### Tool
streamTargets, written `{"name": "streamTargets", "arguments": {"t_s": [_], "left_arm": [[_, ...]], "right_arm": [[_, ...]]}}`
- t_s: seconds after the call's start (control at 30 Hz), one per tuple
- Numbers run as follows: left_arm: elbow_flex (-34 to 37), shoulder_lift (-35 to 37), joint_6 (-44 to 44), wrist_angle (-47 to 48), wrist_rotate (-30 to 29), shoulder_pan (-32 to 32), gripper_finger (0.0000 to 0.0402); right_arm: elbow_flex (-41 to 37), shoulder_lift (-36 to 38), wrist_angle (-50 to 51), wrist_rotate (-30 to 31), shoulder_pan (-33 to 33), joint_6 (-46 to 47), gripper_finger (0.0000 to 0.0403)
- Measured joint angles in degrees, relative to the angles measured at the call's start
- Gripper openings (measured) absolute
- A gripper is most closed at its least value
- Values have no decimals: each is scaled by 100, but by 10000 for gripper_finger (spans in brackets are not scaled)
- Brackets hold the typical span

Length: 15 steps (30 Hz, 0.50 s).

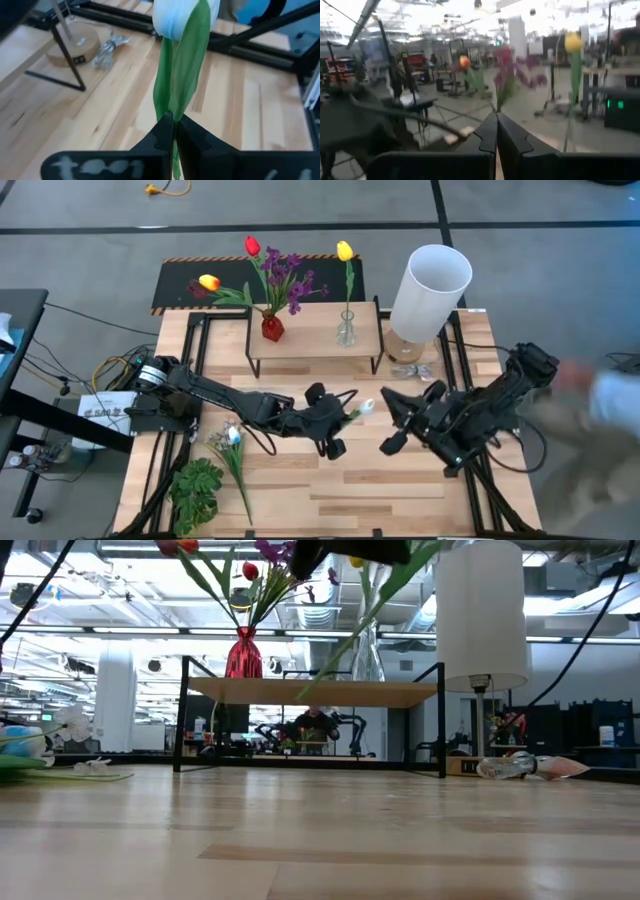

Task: Pick and place flowers into a vace then onto a shelf
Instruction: Put the right white flower into the transparent vase on the shelf

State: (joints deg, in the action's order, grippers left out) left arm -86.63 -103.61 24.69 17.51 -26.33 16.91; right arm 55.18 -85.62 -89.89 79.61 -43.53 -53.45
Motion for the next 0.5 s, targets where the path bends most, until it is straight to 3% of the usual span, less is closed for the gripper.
{"name": "streamTargets", "arguments": {"t_s": [0.23,0.33,0.5], "left_arm": [[4,194,29,526,-351,-32,0],[4,407,54,690,-696,-65,0],[4,733,69,603,-1262,-126,0]], "right_arm": [[-863,-207,751,487,-133,2277,0],[-930,-470,800,970,-160,2829,0],[-867,-868,824,1030,-56,3470,0]]}}
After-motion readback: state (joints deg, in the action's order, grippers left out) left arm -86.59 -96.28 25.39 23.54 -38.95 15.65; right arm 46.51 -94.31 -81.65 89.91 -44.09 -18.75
